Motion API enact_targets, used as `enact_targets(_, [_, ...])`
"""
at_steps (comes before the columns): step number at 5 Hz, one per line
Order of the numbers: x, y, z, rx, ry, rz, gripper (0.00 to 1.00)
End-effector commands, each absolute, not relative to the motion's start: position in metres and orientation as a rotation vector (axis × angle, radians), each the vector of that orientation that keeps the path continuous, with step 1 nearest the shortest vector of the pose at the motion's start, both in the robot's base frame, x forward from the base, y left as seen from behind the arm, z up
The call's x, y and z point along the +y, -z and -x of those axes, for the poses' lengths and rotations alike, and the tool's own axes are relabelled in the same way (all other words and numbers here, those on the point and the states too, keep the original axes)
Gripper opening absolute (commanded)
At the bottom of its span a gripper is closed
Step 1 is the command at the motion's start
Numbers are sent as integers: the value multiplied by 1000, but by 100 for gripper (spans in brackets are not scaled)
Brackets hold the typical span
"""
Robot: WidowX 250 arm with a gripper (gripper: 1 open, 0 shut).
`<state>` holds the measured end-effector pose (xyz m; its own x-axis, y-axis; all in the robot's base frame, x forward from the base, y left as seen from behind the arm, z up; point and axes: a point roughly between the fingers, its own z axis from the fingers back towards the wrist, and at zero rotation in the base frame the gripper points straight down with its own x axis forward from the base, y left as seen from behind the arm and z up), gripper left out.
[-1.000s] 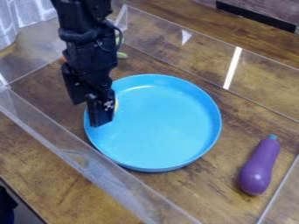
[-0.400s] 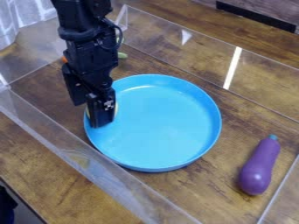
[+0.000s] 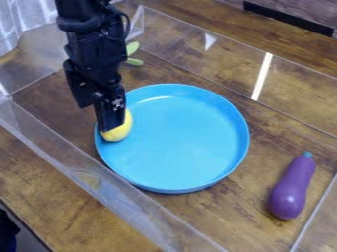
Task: Remove the lemon from the blue tray and put it on the table
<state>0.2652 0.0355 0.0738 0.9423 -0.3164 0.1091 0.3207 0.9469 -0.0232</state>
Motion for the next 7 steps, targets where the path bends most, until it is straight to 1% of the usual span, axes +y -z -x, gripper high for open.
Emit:
enact_targets(1, [40, -91, -281, -191, 315, 12, 100])
enact_targets(2, [41, -87, -286, -198, 310, 11, 100])
enact_targets(4, [41, -71, -292, -197, 303, 8, 100])
enact_targets(7, [43, -52, -297, -188, 298, 3, 100])
